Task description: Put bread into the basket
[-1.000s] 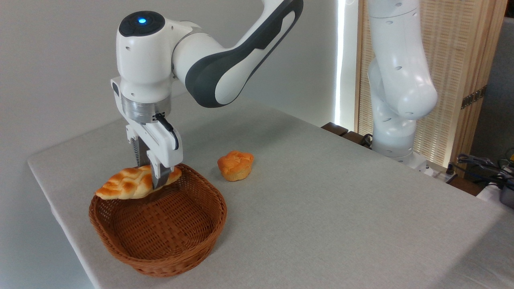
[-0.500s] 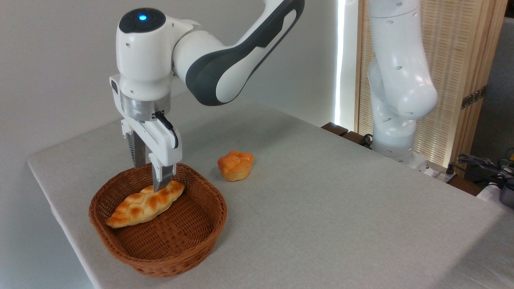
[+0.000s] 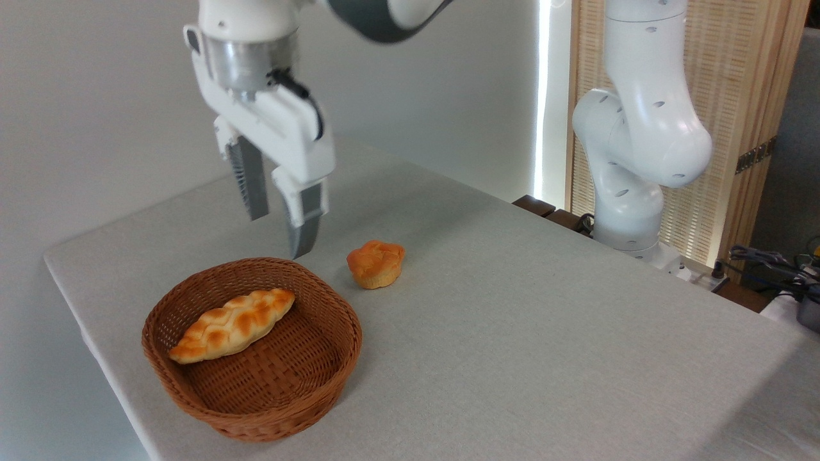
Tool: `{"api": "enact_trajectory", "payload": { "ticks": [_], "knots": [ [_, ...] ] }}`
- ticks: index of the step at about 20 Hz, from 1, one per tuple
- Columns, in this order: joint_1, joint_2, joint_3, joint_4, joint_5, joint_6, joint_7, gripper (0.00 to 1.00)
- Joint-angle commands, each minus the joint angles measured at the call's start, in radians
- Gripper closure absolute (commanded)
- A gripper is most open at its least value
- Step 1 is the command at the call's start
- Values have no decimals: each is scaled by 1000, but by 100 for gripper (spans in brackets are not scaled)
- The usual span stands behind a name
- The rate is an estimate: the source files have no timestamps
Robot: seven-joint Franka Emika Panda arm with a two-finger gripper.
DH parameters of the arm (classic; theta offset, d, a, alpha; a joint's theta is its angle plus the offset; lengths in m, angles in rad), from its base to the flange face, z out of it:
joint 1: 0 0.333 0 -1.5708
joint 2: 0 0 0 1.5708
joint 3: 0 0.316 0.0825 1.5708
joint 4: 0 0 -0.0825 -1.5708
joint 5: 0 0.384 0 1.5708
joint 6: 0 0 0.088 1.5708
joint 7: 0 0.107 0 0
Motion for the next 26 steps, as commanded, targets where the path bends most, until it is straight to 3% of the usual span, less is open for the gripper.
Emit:
{"api": "enact_trajectory", "payload": {
  "ticks": [1, 3, 6, 12, 15, 18, 21, 26],
  "knots": [
    [69, -10, -67, 18, 77, -50, -16, 0],
    [95, -16, -109, 18, 139, -70, -19, 0],
    [154, -33, -178, 7, 140, -76, -55, 0],
    [158, -36, -170, 15, 145, -65, -85, 0],
    [158, -36, -179, 15, 180, -67, -91, 0],
    [160, -37, -187, 15, 182, -68, -93, 0],
    [204, -37, -225, 18, 179, -67, -96, 0],
    [204, -37, -227, 21, 171, -67, -108, 0]
  ]
}}
